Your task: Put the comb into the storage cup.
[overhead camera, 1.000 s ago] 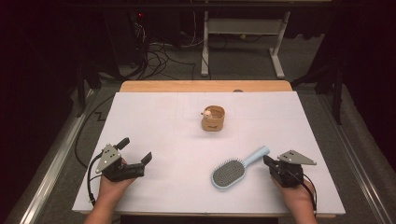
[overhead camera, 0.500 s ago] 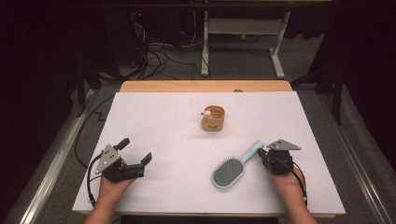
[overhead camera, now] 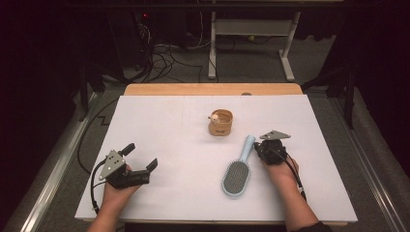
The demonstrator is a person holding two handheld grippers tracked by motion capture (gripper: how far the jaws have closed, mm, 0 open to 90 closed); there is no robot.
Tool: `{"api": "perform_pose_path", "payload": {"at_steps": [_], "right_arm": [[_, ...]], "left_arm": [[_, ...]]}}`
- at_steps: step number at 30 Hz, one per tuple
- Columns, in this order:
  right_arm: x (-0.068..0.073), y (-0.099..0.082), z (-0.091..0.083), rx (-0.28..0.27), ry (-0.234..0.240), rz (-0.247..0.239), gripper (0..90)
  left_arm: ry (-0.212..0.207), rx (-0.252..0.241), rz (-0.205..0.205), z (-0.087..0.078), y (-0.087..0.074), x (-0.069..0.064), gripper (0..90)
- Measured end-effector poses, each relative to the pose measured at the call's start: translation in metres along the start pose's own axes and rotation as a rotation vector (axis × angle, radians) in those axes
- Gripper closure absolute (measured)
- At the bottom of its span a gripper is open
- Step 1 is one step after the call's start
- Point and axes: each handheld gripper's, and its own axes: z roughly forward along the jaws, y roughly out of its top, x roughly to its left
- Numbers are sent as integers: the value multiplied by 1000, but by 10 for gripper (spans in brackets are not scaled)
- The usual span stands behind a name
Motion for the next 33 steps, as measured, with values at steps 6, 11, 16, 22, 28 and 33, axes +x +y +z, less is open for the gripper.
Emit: {"api": "perform_pose_path", "payload": {"at_steps": [6,11,16,22,28,33], "right_arm": [[12,1,-27,-86,27,-30,900],[50,-9,-70,-201,141,-77,900],[77,-18,-86,-234,196,-108,900],[114,-27,-91,-218,277,-152,900],[145,-35,-83,-153,306,-212,900],[152,-42,-73,-83,273,-223,900]], "left_arm": [[-10,6,2,1,0,-1,0],[-12,-5,5,1,0,-3,0],[-12,-7,6,0,0,-3,0],[-15,-14,5,-1,0,-2,0],[-23,-22,-2,-1,1,-2,0],[-26,-23,1,0,1,-3,0]]}}
